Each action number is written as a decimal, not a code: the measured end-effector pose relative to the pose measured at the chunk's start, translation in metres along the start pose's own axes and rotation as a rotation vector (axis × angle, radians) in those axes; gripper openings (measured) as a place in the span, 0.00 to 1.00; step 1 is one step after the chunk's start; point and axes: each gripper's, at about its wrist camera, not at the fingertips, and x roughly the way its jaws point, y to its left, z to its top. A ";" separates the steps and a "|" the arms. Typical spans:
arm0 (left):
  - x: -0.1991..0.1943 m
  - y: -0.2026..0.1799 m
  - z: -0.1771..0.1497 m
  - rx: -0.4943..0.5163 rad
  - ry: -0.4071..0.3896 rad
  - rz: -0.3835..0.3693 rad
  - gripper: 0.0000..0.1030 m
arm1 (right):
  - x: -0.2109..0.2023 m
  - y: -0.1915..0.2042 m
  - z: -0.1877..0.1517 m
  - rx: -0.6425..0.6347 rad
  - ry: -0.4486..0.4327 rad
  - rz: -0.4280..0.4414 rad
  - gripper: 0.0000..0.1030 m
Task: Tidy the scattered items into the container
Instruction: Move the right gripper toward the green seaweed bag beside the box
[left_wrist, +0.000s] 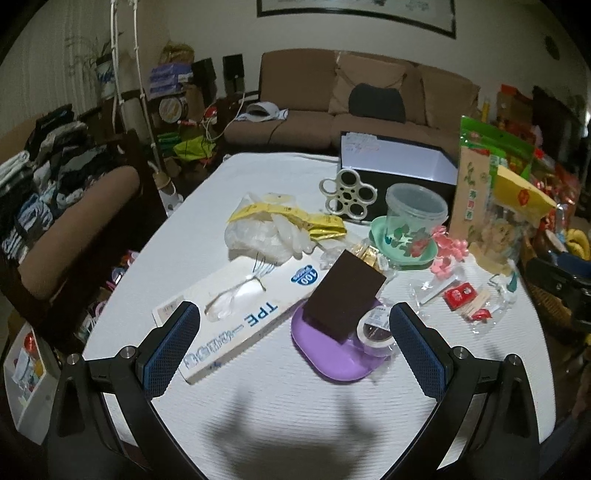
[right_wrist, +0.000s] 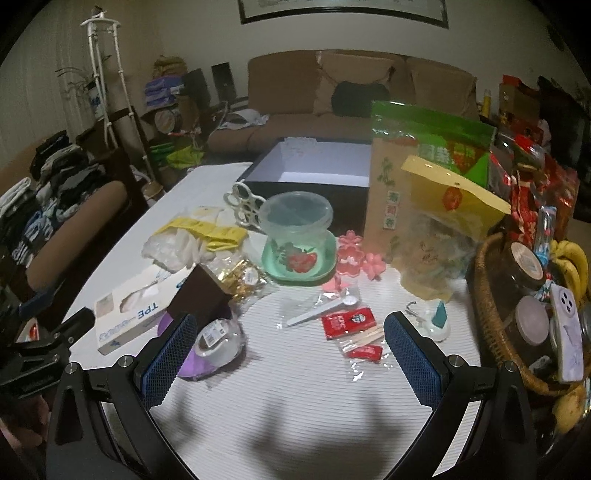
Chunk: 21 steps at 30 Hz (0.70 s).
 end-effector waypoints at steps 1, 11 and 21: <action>0.000 0.001 -0.002 -0.002 0.006 -0.007 1.00 | 0.001 -0.002 -0.003 0.009 0.002 0.005 1.00; 0.012 -0.018 0.008 0.014 0.029 -0.058 1.00 | 0.006 -0.017 0.002 0.036 0.007 0.020 1.00; 0.057 -0.064 0.109 0.112 -0.033 -0.042 1.00 | 0.025 -0.036 0.103 -0.006 -0.020 -0.005 1.00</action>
